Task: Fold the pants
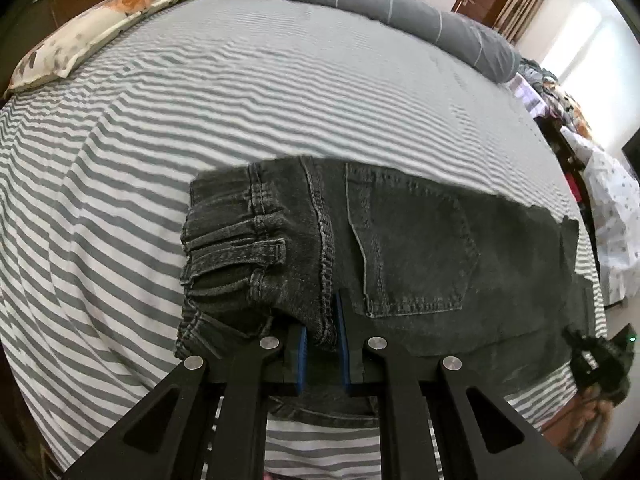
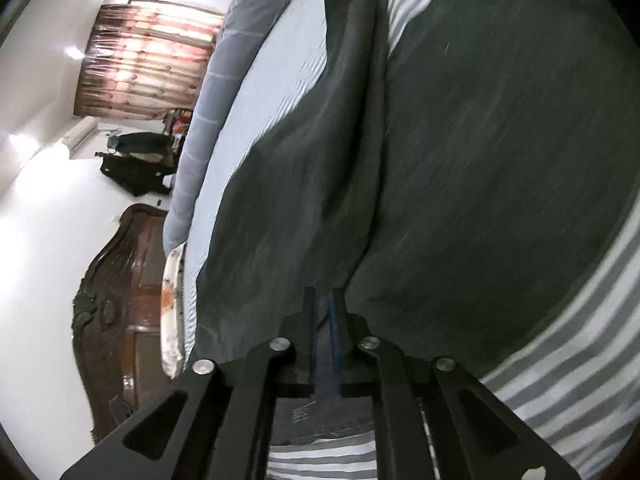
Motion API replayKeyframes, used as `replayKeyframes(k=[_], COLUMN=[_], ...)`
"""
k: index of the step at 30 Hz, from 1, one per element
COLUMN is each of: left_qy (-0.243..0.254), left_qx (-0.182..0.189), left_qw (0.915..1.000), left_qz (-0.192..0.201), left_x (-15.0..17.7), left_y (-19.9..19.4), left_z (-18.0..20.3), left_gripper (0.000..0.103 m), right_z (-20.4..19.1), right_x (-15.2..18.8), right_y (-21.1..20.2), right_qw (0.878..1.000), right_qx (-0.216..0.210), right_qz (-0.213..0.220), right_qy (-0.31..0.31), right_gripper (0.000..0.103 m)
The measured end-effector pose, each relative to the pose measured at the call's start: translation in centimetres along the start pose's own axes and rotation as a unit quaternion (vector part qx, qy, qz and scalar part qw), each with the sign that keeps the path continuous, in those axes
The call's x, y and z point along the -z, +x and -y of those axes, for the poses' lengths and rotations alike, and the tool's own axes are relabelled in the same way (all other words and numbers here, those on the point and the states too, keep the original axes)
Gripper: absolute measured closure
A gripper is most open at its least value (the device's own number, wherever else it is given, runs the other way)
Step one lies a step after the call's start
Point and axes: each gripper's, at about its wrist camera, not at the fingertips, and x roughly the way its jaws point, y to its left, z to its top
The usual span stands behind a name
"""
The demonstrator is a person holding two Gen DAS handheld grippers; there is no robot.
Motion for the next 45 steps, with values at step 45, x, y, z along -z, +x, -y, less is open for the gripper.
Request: replayKeyframes(k=[45], left_qy=[-0.009], left_qx=[-0.019], left_qw=[0.9997], left_qz=[-0.015], left_x=[-0.7], left_y=[0.9], left_z=[-0.2], left_gripper=[0.091], right_z=[0.0], right_x=[-8.2], right_y=[-2.8], right_qw=[0.994], right_qx=[0.033], right_qz=[0.093], right_qy=[-0.036], right_gripper=[0.099])
